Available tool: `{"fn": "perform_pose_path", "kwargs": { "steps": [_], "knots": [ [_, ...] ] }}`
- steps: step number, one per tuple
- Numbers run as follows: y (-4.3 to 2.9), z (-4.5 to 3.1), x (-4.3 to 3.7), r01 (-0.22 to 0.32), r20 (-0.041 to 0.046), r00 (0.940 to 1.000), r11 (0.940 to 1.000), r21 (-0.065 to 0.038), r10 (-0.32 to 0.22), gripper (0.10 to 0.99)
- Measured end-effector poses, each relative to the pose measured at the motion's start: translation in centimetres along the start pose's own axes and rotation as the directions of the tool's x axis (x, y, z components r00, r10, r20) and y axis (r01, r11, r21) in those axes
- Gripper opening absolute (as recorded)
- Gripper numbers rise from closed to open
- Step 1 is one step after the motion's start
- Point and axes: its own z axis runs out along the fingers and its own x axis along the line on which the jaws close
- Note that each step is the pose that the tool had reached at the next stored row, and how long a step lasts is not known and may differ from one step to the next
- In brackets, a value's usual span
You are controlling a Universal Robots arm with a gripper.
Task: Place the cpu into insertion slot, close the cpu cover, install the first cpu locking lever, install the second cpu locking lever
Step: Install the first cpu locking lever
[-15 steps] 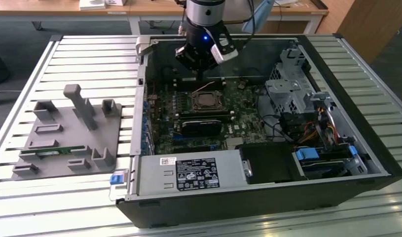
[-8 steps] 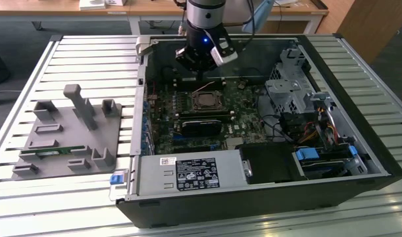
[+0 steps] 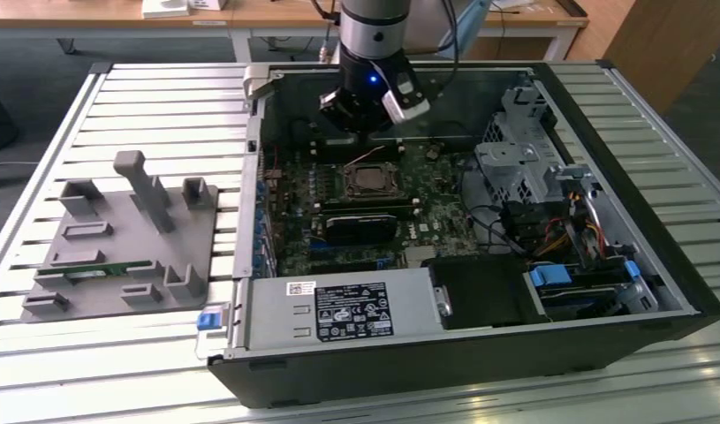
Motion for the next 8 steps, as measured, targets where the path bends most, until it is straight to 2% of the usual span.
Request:
{"fn": "perform_pose_path", "kwargs": {
  "steps": [8],
  "knots": [
    [0.03, 0.90, -0.27, 0.012, -0.0012, 0.9999, 0.9999, 0.001, -0.012, 0.106]
  ]
}}
